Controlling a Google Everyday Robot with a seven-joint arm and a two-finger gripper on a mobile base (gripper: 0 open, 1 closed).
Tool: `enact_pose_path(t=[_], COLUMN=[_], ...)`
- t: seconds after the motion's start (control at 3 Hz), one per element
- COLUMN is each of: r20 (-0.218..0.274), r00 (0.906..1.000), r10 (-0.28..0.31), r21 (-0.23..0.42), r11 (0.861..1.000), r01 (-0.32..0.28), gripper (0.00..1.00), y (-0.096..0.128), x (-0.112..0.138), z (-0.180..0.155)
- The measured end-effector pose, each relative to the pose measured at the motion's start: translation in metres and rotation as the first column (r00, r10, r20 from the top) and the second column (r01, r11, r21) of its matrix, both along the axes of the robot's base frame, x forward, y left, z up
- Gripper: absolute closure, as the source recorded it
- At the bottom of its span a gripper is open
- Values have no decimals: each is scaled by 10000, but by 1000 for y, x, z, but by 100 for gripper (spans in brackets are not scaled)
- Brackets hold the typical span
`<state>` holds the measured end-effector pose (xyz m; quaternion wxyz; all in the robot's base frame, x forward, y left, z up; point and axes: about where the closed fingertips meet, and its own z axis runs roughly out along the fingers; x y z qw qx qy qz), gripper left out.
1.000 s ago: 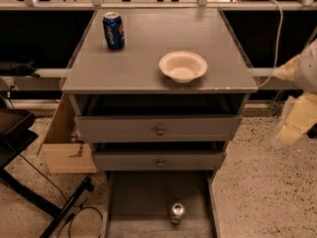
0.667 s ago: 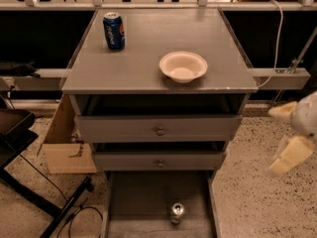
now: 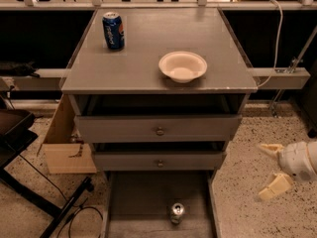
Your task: Pick 7up can from bottom drawer and place on counter
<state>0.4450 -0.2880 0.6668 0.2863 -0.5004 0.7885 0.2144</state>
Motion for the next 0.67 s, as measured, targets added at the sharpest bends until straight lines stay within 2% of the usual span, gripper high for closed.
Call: enact_pose_path(t=[0.33, 0.67], r20=[-590, -747], r00=[9983, 9971], r10=[36, 137], r21=[967, 1042], r11=[9953, 9945], r01=[21, -59], gripper=[0, 0], y=[1, 6], x=[-7, -7], z=[-62, -72])
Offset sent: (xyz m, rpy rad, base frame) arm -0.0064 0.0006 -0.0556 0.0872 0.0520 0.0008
